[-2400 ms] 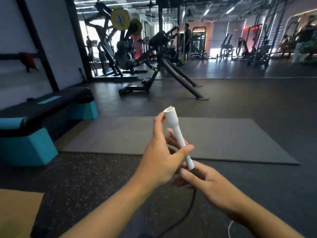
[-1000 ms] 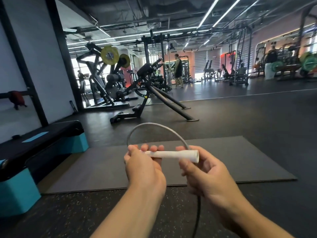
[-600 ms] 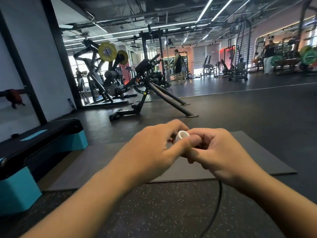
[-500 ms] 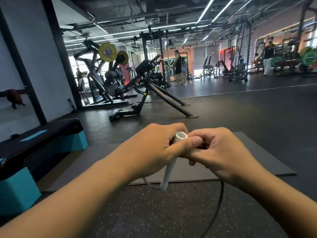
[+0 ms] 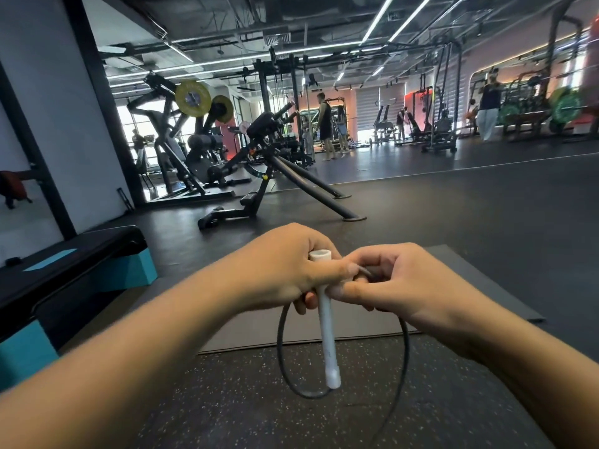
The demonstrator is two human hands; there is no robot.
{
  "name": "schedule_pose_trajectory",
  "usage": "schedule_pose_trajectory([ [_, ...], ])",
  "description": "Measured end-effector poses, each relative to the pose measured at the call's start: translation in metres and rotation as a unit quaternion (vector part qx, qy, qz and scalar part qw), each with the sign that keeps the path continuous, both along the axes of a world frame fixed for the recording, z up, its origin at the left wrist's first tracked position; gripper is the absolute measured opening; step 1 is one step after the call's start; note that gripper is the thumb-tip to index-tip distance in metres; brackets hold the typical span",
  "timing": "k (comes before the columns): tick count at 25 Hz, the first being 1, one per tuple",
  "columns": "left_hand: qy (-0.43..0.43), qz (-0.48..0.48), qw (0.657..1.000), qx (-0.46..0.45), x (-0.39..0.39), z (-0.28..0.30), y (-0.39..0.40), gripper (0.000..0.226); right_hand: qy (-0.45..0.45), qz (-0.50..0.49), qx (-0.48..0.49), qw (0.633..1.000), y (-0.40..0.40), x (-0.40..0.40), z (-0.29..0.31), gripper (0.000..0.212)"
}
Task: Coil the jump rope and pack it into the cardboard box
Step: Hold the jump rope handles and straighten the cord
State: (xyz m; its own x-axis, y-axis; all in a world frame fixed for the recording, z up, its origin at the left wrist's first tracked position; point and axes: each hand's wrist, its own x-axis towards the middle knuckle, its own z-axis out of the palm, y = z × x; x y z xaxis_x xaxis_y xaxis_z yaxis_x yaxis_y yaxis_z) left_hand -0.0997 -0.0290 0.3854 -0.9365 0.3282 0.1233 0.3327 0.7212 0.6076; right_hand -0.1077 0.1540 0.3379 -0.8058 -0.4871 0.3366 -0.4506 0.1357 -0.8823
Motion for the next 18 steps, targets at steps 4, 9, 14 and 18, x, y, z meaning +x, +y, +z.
schedule_pose_trajectory([
  [4, -0.079, -0.026, 0.992, -0.1, -0.005, 0.027, -0.007, 0.035, 0.008, -0.04, 0.06, 0.997, 0.018, -0.006, 0.009, 0.027],
  [9, -0.009, 0.019, 0.995, 0.098, -0.001, 0.041, -0.036, 0.035, -0.048, -0.072, 0.038, 0.996, 0.058, -0.022, 0.013, 0.046],
  [14, -0.003, 0.099, 0.885, 0.455, -0.006, 0.015, -0.029, 0.028, -0.076, -0.045, 0.022, 0.996, 0.068, -0.037, -0.011, 0.048],
  [18, 0.049, 0.144, 0.802, 0.577, -0.012, 0.004, -0.026, 0.025, -0.14, -0.016, 0.057, 0.988, 0.075, -0.045, -0.027, 0.061],
])
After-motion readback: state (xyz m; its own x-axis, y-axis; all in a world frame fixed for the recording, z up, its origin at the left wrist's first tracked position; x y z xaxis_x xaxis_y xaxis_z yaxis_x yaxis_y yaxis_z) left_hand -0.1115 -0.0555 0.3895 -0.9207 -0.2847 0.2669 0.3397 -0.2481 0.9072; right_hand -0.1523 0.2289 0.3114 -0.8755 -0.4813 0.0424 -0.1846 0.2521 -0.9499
